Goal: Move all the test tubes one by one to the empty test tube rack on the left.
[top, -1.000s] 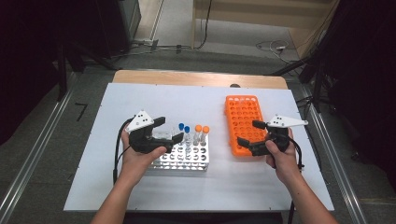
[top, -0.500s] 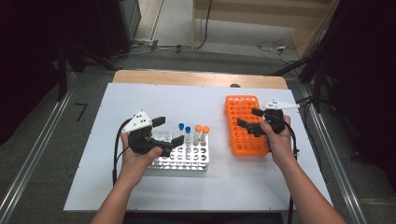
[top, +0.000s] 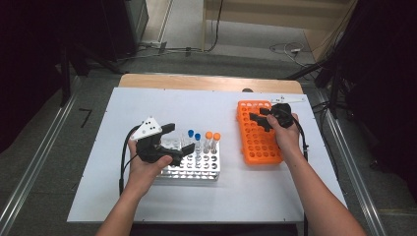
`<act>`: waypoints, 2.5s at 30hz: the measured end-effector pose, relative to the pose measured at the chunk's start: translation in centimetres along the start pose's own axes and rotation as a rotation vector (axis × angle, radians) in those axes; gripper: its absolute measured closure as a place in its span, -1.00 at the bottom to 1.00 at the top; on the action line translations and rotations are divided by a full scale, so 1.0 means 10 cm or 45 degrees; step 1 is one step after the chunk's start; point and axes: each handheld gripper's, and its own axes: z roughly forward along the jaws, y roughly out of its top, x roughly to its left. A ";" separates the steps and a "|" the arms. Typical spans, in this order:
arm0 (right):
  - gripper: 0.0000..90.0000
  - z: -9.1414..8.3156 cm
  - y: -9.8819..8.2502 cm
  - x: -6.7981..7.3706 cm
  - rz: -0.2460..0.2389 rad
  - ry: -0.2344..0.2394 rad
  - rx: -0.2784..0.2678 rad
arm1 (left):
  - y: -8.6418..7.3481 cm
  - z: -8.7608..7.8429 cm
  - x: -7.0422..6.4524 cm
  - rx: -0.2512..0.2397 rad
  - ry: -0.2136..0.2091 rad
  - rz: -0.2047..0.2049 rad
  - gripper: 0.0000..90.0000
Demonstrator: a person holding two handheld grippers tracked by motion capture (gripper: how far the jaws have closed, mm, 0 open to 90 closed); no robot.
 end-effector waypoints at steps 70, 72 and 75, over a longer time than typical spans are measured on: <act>0.63 -0.96 -0.37 0.89 -0.252 0.368 -0.111 | 0.05 0.15 -0.30 0.014 -0.078 0.069 -0.97; 0.63 -0.98 -0.38 0.94 -0.273 0.389 -0.113 | 0.05 0.17 -0.33 0.014 -0.089 0.070 -0.97; 0.63 -1.02 -0.37 1.01 -0.291 0.428 -0.117 | 0.06 0.18 -0.37 0.016 -0.116 0.079 -0.92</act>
